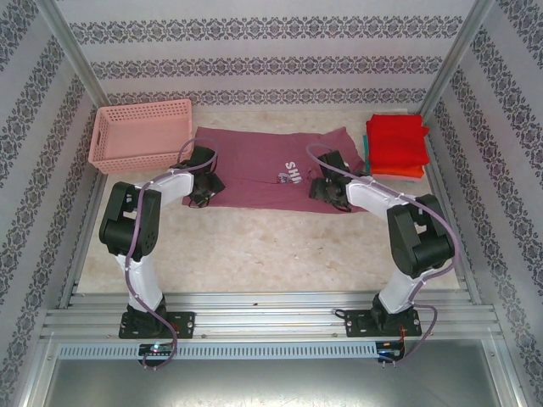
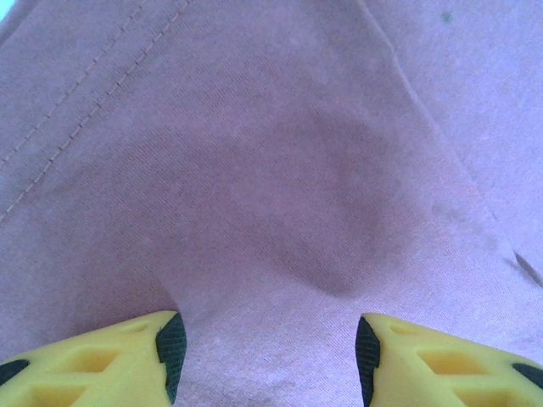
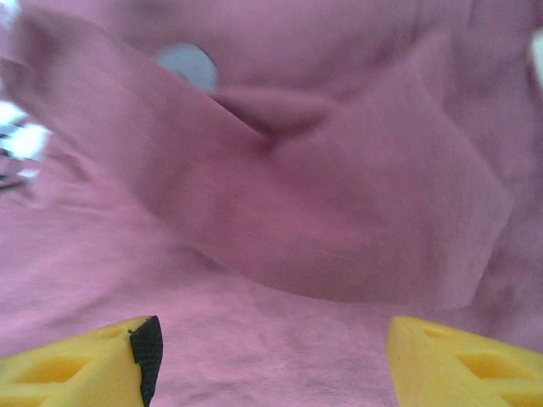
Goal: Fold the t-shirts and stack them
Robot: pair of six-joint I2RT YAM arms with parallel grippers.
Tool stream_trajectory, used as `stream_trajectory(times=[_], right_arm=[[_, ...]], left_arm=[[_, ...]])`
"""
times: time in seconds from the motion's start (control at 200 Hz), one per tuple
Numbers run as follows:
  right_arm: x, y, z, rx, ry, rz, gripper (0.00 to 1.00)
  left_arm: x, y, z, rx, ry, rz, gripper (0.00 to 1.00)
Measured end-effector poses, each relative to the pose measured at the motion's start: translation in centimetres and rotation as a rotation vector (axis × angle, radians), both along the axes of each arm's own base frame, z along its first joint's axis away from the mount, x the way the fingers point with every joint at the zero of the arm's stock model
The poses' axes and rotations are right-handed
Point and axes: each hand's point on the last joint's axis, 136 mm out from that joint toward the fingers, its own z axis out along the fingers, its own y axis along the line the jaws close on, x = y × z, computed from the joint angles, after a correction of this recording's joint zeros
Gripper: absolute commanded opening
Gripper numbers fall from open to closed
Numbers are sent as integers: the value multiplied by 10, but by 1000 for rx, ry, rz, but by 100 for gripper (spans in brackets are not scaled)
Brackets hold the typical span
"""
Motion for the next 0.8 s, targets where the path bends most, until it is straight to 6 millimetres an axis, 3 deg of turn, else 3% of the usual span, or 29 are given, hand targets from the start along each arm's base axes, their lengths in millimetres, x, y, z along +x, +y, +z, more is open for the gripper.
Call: stream_trajectory(times=[0.24, 0.799], right_arm=[[12, -3, -23, 72, 51, -57, 68], [93, -5, 7, 67, -53, -40, 69]], left_arm=[[0, 0, 0, 1, 0, -2, 58], [-1, 1, 0, 7, -7, -11, 57]])
